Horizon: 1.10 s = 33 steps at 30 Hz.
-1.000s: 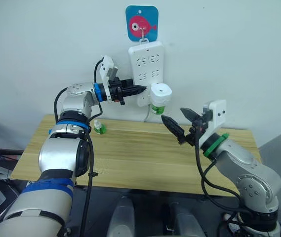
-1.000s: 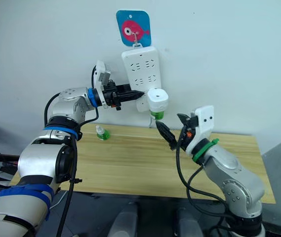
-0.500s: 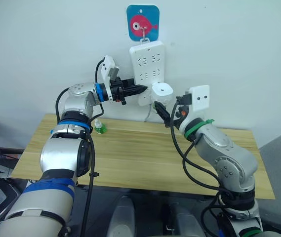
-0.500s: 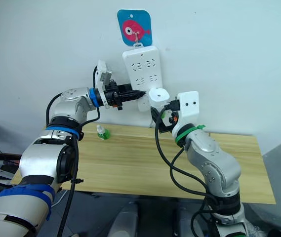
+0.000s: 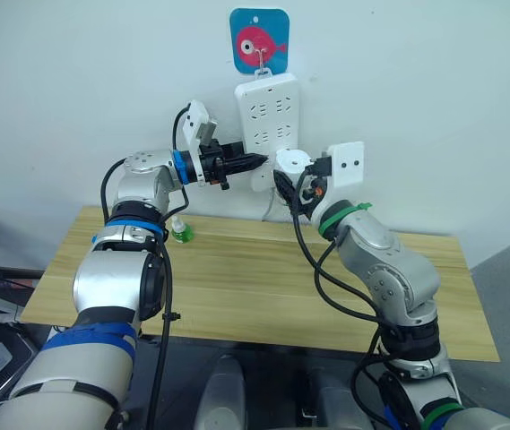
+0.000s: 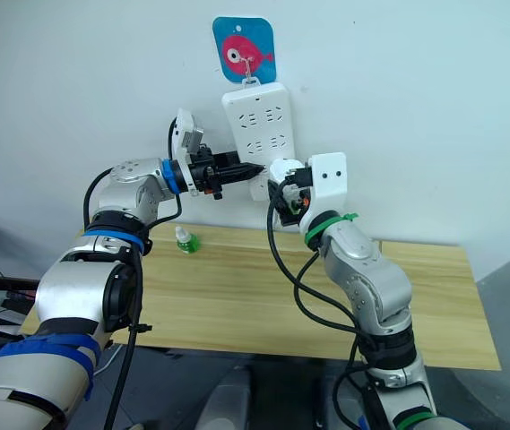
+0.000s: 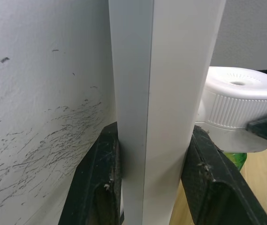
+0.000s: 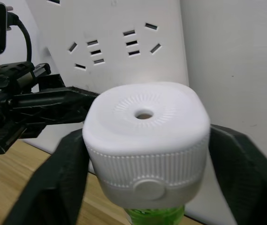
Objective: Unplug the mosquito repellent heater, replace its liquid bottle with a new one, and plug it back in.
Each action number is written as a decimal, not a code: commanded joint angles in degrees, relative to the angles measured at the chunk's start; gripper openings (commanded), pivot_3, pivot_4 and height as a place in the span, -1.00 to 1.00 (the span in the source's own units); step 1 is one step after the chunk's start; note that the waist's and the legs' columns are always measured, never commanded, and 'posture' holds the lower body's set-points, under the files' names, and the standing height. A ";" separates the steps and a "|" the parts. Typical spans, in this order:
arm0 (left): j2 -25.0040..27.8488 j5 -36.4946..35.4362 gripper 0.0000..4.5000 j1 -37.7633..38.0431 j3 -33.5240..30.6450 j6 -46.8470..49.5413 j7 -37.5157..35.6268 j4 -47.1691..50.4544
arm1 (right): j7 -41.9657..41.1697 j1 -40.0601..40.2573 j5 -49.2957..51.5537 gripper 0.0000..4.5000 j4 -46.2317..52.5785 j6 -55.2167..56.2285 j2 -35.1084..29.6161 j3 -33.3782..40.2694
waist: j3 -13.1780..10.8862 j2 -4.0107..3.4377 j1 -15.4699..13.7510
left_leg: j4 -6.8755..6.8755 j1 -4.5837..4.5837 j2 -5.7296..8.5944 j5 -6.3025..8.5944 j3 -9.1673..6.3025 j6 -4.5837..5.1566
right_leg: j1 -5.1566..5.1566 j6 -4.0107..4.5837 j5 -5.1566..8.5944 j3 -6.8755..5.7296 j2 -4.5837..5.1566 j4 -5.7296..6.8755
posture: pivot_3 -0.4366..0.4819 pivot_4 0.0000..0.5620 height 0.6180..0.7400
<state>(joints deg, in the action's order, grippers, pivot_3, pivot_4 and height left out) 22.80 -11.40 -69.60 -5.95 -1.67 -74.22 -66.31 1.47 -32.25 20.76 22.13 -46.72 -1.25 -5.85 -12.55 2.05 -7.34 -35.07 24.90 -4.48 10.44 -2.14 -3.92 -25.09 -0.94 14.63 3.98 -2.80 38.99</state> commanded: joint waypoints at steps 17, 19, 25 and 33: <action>0.44 1.66 -0.42 -1.21 -0.68 -1.73 4.36 -1.10 | -2.71 3.35 0.15 0.30 14.32 -7.18 -2.81 1.03 | -0.14 -0.11 0.01 | 0.01 0.04 0.01 -0.05 -0.13 0.06 | -0.01 0.06 0.03 -0.11 0.01 0.04 | 0.57 -0.15 1.00; 0.45 1.69 -0.42 -1.13 -0.79 -1.68 4.70 -1.16 | -2.79 3.27 0.08 0.30 14.51 -7.48 -2.73 1.24 | -0.14 -0.12 0.05 | 0.01 0.03 0.01 -0.12 -0.16 0.18 | 0.00 0.11 -0.01 -0.15 0.01 0.05 | 0.57 -0.16 1.00; 1.66 0.71 0.15 -0.18 -2.01 -1.07 4.61 -0.69 | -3.48 5.14 1.81 0.30 16.00 -8.17 -3.16 4.88 | -0.20 -0.15 0.37 | 0.01 0.05 0.01 -0.15 -0.16 0.21 | -0.01 0.14 -0.04 -0.15 0.00 0.03 | 0.59 -0.18 1.00; 5.33 -0.64 0.99 6.90 -3.19 1.22 4.99 4.41 | -5.96 9.09 1.25 0.30 13.71 -5.31 -6.18 8.08 | -0.23 -0.18 1.38 | 0.21 0.02 -0.06 -0.14 -0.29 0.23 | -0.05 0.29 0.08 -0.31 -0.08 0.11 | 0.60 -0.23 1.00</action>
<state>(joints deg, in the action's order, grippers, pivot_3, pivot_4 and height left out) 26.51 -11.23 -63.56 -7.44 -1.24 -70.15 -63.91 -3.69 -23.38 21.62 34.69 -54.18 -6.68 0.98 -12.79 1.87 -5.97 -34.86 24.91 -4.55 10.30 -2.48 -3.69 -25.14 -0.64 14.70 3.64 -2.89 39.12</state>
